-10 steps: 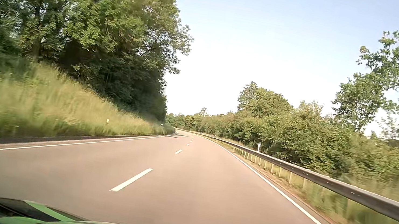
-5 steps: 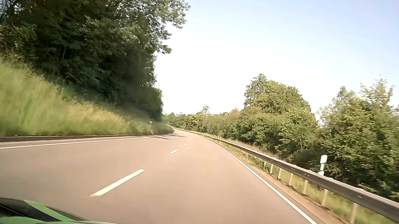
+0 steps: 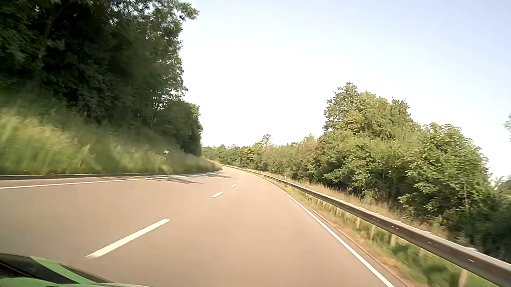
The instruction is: Follow the waypoints while adhering to traffic rules and regulations
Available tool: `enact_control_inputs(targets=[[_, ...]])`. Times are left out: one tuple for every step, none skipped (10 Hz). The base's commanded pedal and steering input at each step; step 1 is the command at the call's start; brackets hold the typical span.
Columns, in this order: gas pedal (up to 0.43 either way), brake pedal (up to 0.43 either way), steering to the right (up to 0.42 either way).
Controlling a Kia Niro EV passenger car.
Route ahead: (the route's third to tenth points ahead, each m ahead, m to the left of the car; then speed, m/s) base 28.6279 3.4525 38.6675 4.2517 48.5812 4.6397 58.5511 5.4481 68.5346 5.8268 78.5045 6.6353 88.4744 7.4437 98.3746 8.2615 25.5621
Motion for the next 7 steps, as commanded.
enact_control_inputs(targets=[[0.209, 0.0, -0.008], [0.189, 0.0, -0.01], [0.189, 0.0, -0.011], [0.177, 0.0, -0.011], [0.177, 0.0, -0.011], [0.177, 0.0, -0.011], [0.177, 0.0, -0.011]])
